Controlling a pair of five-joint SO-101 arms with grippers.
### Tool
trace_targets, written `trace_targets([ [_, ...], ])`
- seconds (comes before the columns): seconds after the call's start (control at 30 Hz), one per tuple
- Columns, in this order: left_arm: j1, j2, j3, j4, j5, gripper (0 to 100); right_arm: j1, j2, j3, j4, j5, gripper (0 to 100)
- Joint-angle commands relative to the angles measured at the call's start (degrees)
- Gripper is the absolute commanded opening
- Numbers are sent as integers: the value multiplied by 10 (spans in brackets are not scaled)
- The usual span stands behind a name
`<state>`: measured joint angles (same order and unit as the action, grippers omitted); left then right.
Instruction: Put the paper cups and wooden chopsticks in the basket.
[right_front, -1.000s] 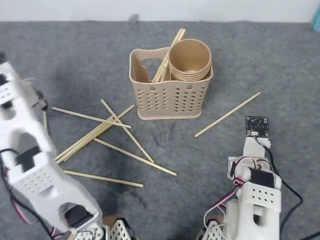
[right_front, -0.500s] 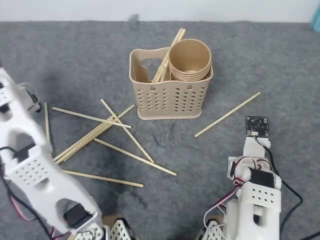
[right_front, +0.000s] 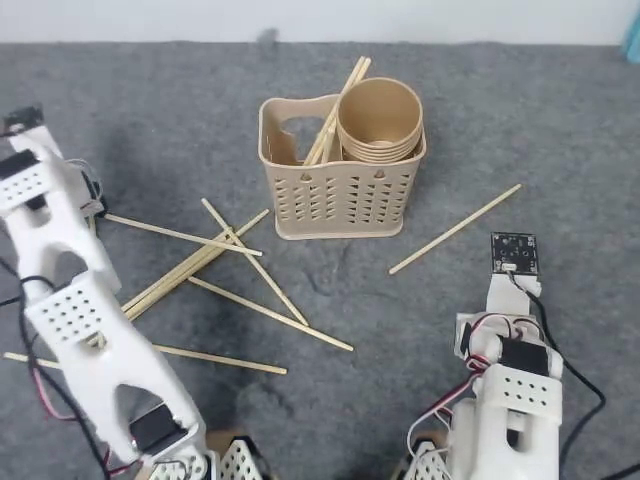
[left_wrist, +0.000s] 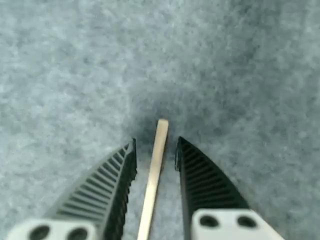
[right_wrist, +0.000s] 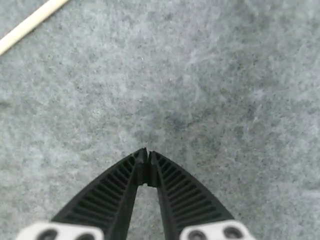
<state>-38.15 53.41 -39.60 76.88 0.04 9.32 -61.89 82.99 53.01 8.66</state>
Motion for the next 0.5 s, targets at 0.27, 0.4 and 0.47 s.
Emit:
trace_targets([
  [0.27, 8, 91, -158, 98, -5, 4, -2, -13, -4, -14, 8, 8],
  [0.4, 10, 88, -232, 222, -5, 12, -2, -13, -4, -14, 8, 8],
  [0.47, 8, 87, -260, 238, -3, 12, -2, -13, -4, -14, 8, 8],
])
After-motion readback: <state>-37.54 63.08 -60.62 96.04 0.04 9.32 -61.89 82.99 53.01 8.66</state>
